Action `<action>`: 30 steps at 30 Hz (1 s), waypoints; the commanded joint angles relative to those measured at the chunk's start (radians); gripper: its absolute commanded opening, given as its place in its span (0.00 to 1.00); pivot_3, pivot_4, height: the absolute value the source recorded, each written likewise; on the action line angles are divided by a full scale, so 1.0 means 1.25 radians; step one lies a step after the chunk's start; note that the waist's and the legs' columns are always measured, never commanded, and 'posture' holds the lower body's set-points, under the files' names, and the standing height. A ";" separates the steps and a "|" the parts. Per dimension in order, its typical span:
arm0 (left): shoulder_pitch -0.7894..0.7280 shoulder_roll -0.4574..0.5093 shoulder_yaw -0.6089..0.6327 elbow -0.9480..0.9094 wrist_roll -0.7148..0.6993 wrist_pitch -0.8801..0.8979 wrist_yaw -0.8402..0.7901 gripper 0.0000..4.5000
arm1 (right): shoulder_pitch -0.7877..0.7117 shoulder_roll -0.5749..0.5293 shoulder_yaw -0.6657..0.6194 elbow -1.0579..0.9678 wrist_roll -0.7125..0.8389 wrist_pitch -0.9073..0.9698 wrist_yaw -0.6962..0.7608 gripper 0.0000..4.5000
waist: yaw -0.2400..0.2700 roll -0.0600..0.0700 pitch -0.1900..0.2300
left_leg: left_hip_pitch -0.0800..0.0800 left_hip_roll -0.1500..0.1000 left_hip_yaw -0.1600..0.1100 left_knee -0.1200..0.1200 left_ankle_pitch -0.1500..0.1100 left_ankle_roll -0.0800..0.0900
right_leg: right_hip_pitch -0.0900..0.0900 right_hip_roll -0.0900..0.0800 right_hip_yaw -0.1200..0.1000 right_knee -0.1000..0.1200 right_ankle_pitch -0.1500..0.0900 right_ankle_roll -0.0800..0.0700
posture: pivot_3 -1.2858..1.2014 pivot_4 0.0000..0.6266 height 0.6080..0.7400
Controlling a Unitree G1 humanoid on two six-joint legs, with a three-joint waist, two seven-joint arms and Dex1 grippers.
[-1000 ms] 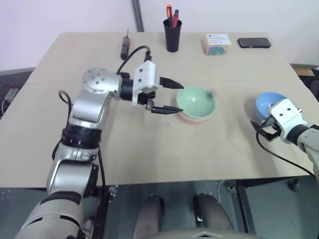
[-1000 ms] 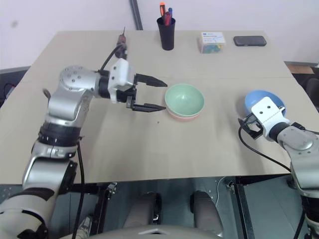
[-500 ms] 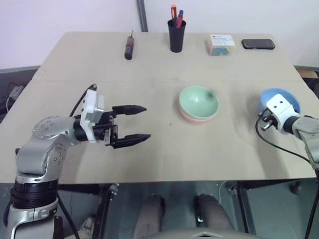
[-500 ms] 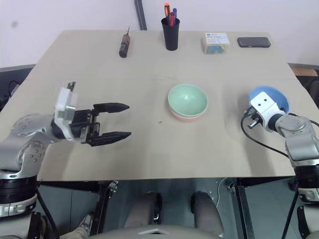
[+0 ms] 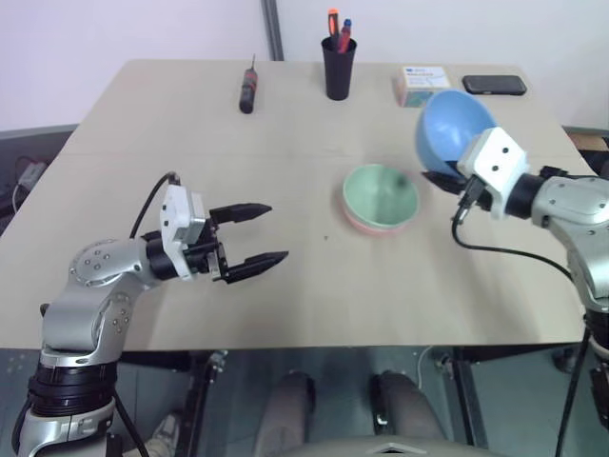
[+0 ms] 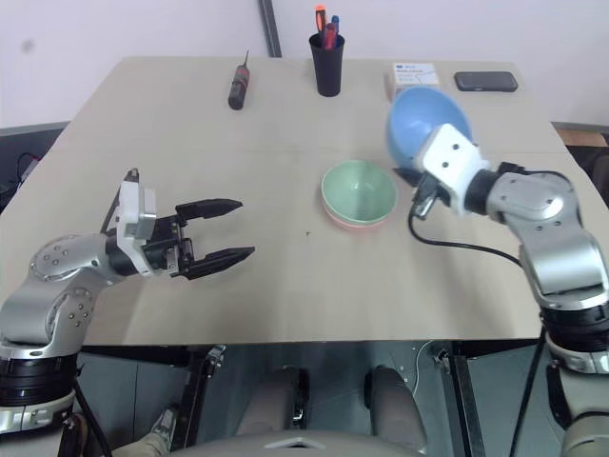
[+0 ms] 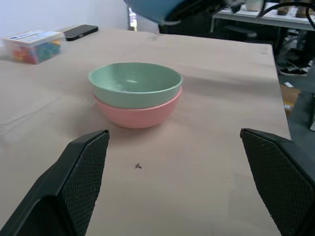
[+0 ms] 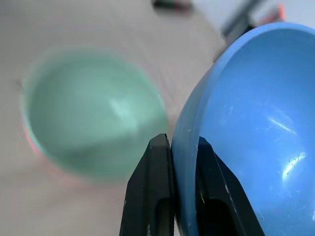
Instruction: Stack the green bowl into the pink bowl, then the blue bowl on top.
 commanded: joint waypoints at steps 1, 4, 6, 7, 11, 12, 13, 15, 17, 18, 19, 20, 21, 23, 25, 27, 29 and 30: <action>-0.021 -0.009 -0.010 -0.053 -0.015 -0.009 0.024 1.00 | -0.012 0.035 0.074 -0.013 -0.013 0.001 -0.004 0.00 | 0.002 0.000 0.000 | 0.000 0.000 0.000 0.000 0.000 0.000 | 0.000 0.000 0.000 0.000 0.000 0.000 | 0.52 0.24 1.00; -0.024 -0.009 -0.002 -0.071 -0.030 0.009 0.049 1.00 | -0.010 0.058 0.108 0.029 -0.028 0.007 -0.011 0.00 | 0.002 0.000 0.000 | -0.001 -0.001 0.000 0.000 0.000 0.000 | 0.000 -0.001 -0.001 0.000 0.000 0.000 | 0.52 0.24 1.00; -0.016 -0.007 0.006 -0.080 -0.033 0.013 0.062 1.00 | -0.016 0.056 0.131 0.057 -0.048 -0.016 0.000 0.09 | 0.000 0.000 0.000 | -0.001 -0.001 0.000 0.000 0.000 0.000 | 0.000 -0.001 0.000 0.000 0.000 0.000 | 0.52 0.24 1.00; -0.012 -0.006 0.008 -0.085 -0.035 0.013 0.067 1.00 | -0.019 0.064 0.129 0.068 -0.046 -0.020 -0.002 0.18 | -0.001 0.000 0.000 | -0.001 -0.001 0.000 0.000 0.000 0.000 | 0.000 -0.001 0.000 0.000 0.000 0.000 | 0.52 0.24 1.00; 0.021 -0.005 0.015 -0.107 -0.036 0.010 0.086 1.00 | -0.047 0.102 0.116 0.096 -0.025 -0.010 -0.002 0.51 | -0.007 0.000 0.000 | 0.000 0.000 0.000 0.000 0.000 0.000 | 0.000 0.000 0.001 0.000 0.000 0.000 | 0.52 0.24 1.00; 0.027 -0.004 0.014 -0.110 -0.034 0.006 0.087 1.00 | -0.047 0.100 0.117 0.097 -0.027 -0.013 0.004 0.61 | -0.006 0.000 0.000 | 0.000 0.000 0.000 0.000 0.000 0.000 | 0.000 0.000 0.000 0.000 0.000 0.000 | 0.52 0.24 1.00; 0.031 -0.007 0.014 -0.113 -0.033 0.005 0.096 1.00 | -0.046 0.101 0.114 0.097 -0.024 -0.012 0.007 0.64 | -0.005 0.000 0.000 | 0.000 0.000 0.000 0.000 0.000 0.000 | 0.000 0.000 0.000 0.000 0.000 0.000 | 0.52 0.24 1.00; 0.043 -0.015 0.014 -0.124 -0.037 0.013 0.115 1.00 | -0.043 0.107 0.095 0.090 -0.009 -0.009 0.003 0.84 | -0.002 0.000 0.000 | 0.000 0.000 0.000 0.000 0.000 0.000 | 0.000 0.000 0.000 0.000 0.000 0.000 | 0.52 0.24 1.00; 0.061 -0.023 0.012 -0.139 -0.039 0.018 0.135 1.00 | -0.032 0.127 0.037 0.054 0.048 0.008 -0.006 0.99 | 0.000 0.000 0.000 | 0.000 0.000 0.000 0.000 0.000 0.000 | 0.000 0.000 0.000 0.000 0.000 0.000 | 0.52 0.24 1.00; 0.068 -0.026 0.014 -0.144 -0.042 0.021 0.145 1.00 | -0.025 0.128 0.012 0.030 0.080 0.020 0.002 0.99 | 0.000 0.000 0.000 | 0.000 0.000 0.000 0.000 0.000 0.000 | 0.000 0.000 0.000 0.000 0.000 0.000 | 0.52 0.24 1.00; 0.078 -0.028 0.016 -0.150 -0.044 0.020 0.152 1.00 | -0.012 0.125 -0.018 0.002 0.112 0.026 0.011 0.99 | 0.000 0.000 0.000 | 0.000 0.000 -0.001 0.000 0.000 0.000 | 0.000 0.000 0.000 0.000 0.000 0.000 | 0.52 0.24 1.00; 0.086 -0.031 0.018 -0.154 -0.040 0.016 0.158 1.00 | 0.000 0.120 -0.041 -0.021 0.133 0.028 0.016 0.99 | 0.001 0.000 0.000 | -0.001 0.000 -0.001 0.000 0.000 0.000 | 0.000 0.000 0.000 0.000 0.000 0.000 | 0.52 0.24 1.00; 0.092 -0.033 0.017 -0.157 -0.034 0.010 0.163 1.00 | 0.014 0.114 -0.060 -0.040 0.149 0.030 0.016 0.99 | 0.001 0.000 0.000 | -0.001 0.000 -0.001 0.000 0.000 0.000 | 0.000 0.000 -0.001 0.000 0.000 0.000 | 0.52 0.24 1.00; 0.113 -0.051 0.012 -0.160 -0.004 -0.007 0.198 1.00 | 0.105 0.108 -0.140 -0.094 0.212 0.011 0.028 0.99 | 0.003 0.000 0.000 | -0.001 0.000 -0.002 0.000 0.000 0.000 | 0.000 -0.001 -0.001 -0.001 0.000 0.000 | 0.52 0.24 1.00; 0.148 -0.069 0.015 -0.174 0.008 -0.014 0.227 1.00 | 0.225 0.057 -0.206 -0.117 0.237 -0.022 0.086 0.99 | 0.007 -0.001 0.000 | 0.000 0.000 -0.002 -0.001 0.000 0.000 | 0.001 -0.001 -0.002 -0.002 0.000 0.000 | 0.52 0.24 1.00; 0.186 -0.075 0.030 -0.194 0.004 -0.014 0.239 1.00 | 0.328 -0.013 -0.252 -0.119 0.240 -0.039 0.143 0.99 | 0.008 -0.001 0.000 | -0.001 -0.001 -0.002 -0.001 0.000 0.000 | 0.002 -0.002 -0.002 -0.003 0.000 0.000 | 0.52 0.24 1.00; 0.226 -0.068 0.061 -0.210 0.001 -0.014 0.248 1.00 | 0.417 -0.054 -0.332 -0.090 0.238 -0.077 0.168 0.99 | 0.005 -0.001 0.000 | 0.000 -0.001 -0.001 -0.001 0.000 0.000 | 0.002 -0.002 -0.001 -0.003 0.000 0.000 | 0.52 0.24 1.00; 0.243 -0.062 0.080 -0.215 -0.004 -0.012 0.253 1.00 | 0.456 -0.072 -0.370 -0.065 0.229 -0.096 0.177 0.99 | 0.002 -0.001 0.000 | 0.000 -0.001 -0.001 -0.001 0.000 0.000 | 0.002 -0.002 -0.001 -0.003 0.000 0.000 | 0.52 0.24 1.00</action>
